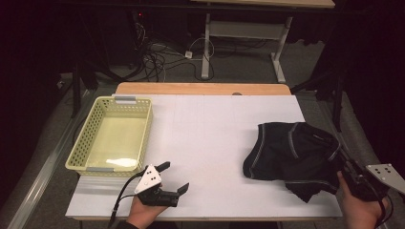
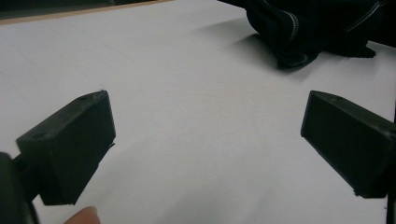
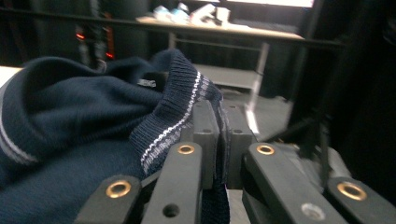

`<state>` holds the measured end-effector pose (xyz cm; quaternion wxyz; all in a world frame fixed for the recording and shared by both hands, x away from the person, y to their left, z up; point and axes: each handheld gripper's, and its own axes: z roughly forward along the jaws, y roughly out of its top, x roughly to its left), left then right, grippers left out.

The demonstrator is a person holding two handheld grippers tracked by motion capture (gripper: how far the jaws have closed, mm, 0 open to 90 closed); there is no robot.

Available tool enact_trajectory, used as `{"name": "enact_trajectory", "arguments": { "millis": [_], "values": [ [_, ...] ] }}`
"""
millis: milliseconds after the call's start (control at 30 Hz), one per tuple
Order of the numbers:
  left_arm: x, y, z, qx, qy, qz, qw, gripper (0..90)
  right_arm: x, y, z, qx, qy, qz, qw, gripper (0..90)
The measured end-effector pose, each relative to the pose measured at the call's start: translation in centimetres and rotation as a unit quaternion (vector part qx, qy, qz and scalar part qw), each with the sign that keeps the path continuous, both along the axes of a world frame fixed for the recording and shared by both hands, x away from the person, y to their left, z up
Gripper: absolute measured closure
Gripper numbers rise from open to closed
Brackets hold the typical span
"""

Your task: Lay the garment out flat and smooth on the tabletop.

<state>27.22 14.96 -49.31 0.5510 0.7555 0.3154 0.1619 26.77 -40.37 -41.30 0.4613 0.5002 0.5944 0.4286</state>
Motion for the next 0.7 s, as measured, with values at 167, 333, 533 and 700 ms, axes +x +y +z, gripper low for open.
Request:
{"name": "enact_trajectory", "arguments": {
  "millis": [167,333,533,700],
  "values": [
    [0.0,0.0,0.0,0.0,0.001,-0.001,1.0,2.4,1.4,0.5,-3.0,-0.008,0.06,0.011,0.9981,85.6],
    [0.0,0.0,0.0,-0.002,0.001,-0.001,1.0,2.5,1.4,0.7,-3.1,0.016,0.065,0.033,0.9972,63.5],
    [0.0,0.0,0.0,-0.002,0.001,0.0,1.0,2.5,-1.1,2.3,1.1,0.023,0.013,0.082,0.9963,43.1],
    [0.0,0.1,0.0,-0.004,0.0,0.001,1.0,2.5,-3.2,5.3,1.6,0.013,0.016,0.136,0.9905,39.8]
  ]
}}
